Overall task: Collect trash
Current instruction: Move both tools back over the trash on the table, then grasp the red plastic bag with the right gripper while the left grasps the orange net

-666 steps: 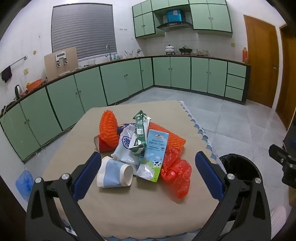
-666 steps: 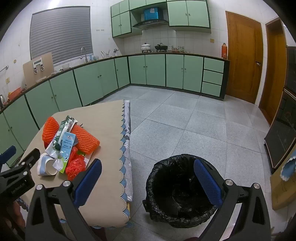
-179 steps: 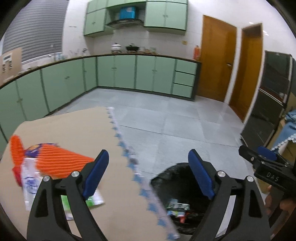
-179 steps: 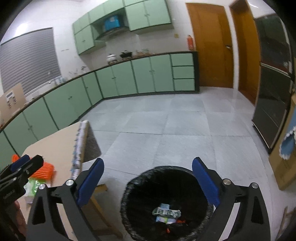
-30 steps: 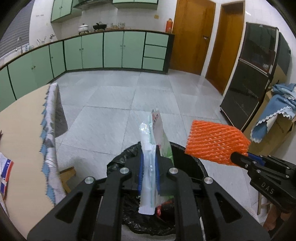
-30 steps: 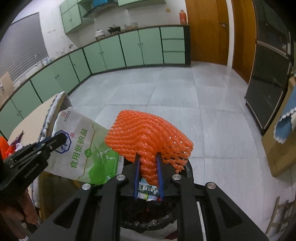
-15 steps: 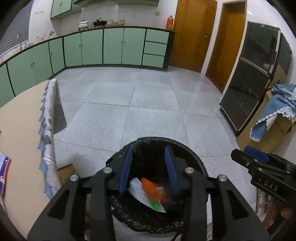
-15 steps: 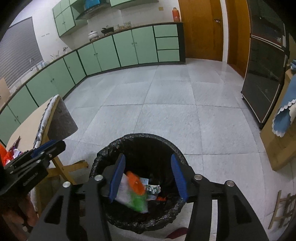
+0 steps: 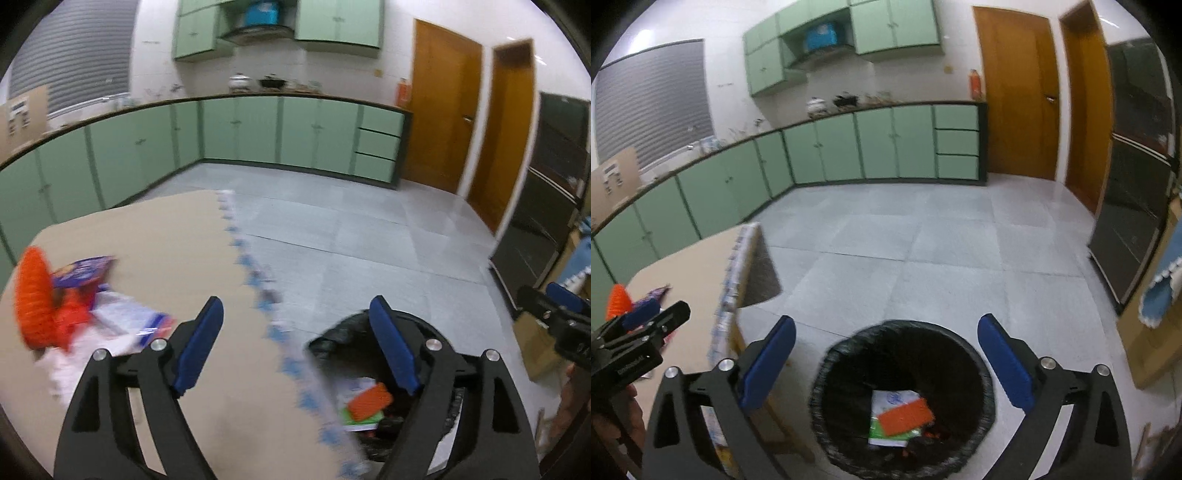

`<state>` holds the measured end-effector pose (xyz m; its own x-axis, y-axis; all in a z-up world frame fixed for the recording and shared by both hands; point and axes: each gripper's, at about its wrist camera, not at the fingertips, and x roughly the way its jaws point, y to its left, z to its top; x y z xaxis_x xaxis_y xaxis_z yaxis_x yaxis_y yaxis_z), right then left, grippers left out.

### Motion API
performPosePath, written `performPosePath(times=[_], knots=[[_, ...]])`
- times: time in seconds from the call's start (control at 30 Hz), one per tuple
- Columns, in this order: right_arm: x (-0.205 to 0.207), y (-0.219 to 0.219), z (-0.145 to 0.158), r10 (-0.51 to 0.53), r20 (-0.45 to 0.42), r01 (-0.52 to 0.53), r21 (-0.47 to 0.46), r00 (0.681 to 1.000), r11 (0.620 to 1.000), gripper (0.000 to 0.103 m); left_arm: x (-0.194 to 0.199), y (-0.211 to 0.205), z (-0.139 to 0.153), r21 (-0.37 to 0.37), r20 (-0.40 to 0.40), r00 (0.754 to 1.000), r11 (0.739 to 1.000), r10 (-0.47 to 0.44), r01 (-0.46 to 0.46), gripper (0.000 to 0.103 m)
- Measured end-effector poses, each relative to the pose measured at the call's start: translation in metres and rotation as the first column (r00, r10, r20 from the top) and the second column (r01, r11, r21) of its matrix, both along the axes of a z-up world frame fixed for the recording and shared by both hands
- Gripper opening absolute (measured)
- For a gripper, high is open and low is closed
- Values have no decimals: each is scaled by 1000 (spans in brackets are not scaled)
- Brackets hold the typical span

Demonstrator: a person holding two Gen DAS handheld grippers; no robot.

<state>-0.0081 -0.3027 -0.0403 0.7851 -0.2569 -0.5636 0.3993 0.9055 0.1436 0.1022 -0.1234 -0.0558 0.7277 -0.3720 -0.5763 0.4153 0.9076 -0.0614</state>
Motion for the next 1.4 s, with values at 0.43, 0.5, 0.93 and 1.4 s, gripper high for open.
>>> performPosePath(times=[0.43,0.5,0.93,1.4], knots=[[60,127,9,261,48,-260,-30,964,965,97,1,155,19,22,34,948,948,316,-317,80],[70,149,8,303,54,-301,-40,952,953,97,4,179,19,21,24,933,933,358,-358,80],[133,253,1,489,51,-485,-67,871,872,96,10,273,18,27,12,876,876,482,-482,80],[185,316,-33,619,-66,-620,6,783,785,69,28,319,11,34,7,841,841,541,-541,80]])
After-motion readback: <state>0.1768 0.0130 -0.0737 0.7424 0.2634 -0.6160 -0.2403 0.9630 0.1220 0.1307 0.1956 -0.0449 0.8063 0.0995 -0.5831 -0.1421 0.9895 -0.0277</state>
